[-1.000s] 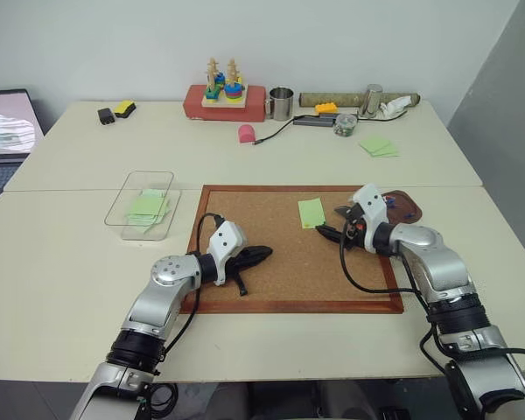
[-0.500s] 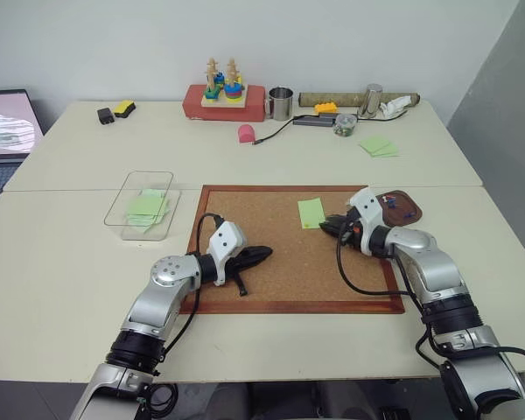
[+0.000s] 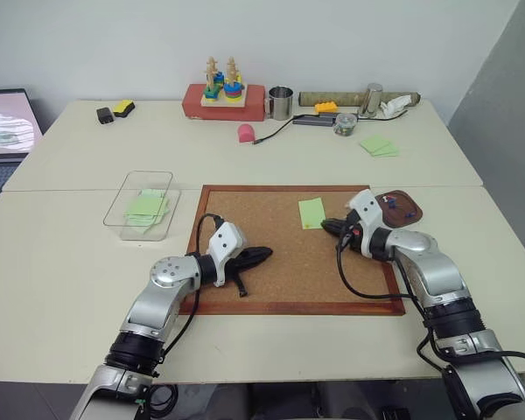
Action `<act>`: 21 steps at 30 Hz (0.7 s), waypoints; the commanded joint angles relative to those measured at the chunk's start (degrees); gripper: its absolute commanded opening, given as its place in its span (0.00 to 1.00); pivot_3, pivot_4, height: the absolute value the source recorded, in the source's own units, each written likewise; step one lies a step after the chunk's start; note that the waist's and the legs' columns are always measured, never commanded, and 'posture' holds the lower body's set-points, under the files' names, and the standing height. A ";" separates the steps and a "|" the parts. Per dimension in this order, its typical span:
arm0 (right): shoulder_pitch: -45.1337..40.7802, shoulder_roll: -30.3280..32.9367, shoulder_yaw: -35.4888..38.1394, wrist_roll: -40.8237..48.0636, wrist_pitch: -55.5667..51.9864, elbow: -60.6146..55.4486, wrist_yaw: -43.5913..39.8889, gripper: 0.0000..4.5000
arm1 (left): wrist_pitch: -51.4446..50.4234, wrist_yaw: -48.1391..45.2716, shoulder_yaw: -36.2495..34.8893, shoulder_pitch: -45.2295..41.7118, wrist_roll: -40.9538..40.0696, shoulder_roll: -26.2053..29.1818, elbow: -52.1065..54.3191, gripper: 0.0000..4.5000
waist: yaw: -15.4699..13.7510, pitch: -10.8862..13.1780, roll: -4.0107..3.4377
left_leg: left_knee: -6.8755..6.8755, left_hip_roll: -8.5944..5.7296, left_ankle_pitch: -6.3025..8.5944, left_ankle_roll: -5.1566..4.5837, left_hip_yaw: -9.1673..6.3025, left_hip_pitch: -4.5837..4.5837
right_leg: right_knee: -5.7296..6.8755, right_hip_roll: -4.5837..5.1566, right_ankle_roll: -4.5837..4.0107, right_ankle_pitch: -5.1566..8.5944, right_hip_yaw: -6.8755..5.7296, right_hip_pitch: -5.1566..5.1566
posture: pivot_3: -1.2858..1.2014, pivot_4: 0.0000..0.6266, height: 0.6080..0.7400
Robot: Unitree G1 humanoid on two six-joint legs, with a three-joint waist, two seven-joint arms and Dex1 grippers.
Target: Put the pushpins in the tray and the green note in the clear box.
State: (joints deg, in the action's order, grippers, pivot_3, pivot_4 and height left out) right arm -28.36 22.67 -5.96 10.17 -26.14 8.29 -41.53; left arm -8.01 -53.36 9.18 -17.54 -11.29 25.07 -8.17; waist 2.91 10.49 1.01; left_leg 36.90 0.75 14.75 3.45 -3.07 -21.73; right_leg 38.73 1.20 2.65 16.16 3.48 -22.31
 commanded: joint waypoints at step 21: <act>0.63 9.36 7.53 4.19 -3.87 -11.10 0.73 0.01 | -1.60 -0.25 2.74 2.60 2.09 0.59 -2.21 0.00 | -0.05 0.00 -0.01 | 0.01 -0.01 0.00 0.00 -0.01 -0.01 | -0.03 0.01 0.00 0.00 -0.02 0.02 | 0.52 0.24 1.00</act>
State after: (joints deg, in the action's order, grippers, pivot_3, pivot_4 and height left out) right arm -28.43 28.57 -0.58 16.80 -32.10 -1.86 -41.11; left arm -8.01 -53.11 9.68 -17.63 -11.25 25.24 -8.32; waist 2.86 10.49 1.01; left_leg 36.90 0.72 14.76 3.45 -3.07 -21.74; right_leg 38.69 1.22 2.66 16.17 3.47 -22.29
